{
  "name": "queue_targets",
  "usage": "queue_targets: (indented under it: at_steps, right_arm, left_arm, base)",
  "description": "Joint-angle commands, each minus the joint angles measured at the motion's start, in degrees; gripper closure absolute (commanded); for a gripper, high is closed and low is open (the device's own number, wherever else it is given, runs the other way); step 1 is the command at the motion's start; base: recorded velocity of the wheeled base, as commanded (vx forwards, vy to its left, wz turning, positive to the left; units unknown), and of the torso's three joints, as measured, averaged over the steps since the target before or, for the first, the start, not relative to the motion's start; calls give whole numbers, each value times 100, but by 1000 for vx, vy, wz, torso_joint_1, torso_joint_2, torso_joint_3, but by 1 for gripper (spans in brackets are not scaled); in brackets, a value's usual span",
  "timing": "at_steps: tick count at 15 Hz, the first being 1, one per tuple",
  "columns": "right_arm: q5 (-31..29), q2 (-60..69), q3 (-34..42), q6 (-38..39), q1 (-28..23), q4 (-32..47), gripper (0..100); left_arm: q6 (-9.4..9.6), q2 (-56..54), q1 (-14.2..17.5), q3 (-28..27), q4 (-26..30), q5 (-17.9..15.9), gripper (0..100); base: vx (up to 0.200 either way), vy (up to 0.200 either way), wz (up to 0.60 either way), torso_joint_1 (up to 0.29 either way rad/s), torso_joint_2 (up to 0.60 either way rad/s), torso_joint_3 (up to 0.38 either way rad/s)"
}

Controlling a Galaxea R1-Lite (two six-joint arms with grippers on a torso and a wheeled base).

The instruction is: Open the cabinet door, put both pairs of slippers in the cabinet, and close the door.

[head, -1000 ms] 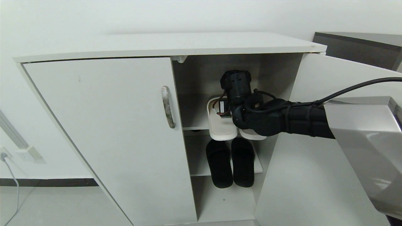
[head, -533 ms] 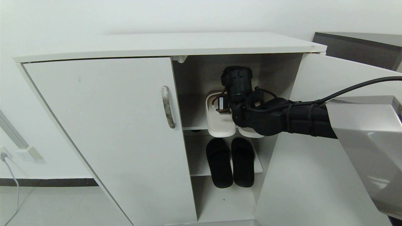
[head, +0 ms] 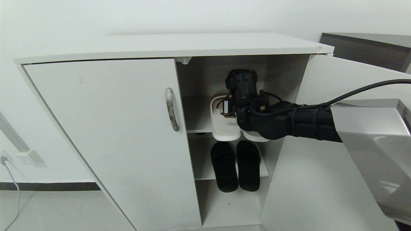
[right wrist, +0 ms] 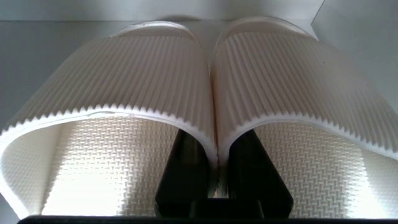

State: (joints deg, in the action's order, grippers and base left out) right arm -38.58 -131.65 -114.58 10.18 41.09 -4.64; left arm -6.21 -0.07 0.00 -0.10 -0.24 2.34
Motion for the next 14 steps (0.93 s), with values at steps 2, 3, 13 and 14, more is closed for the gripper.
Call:
queue_targets:
  at_steps: [2,3,13,14]
  right_arm:
    - [0,-80,-1,2,4,-1,100]
    - [0,-98,-1,2,4,-1,100]
    - [-70,552,691,37,285,130,0]
    - [-79,693,902,90,329,130,0]
  left_arm:
    - [-4,7,9,1,-2,3,100]
    - [-4,7,9,1,-2,3,100]
    - [-4,7,0,1,-2,12,100]
    - [-4,7,0,1,-2,12,100]
  base:
    - [0,0,0,0,0,0]
    - [0,0,0,0,0,0]
    - [0,0,0,0,0,0]
    - [0,0,0,0,0,0]
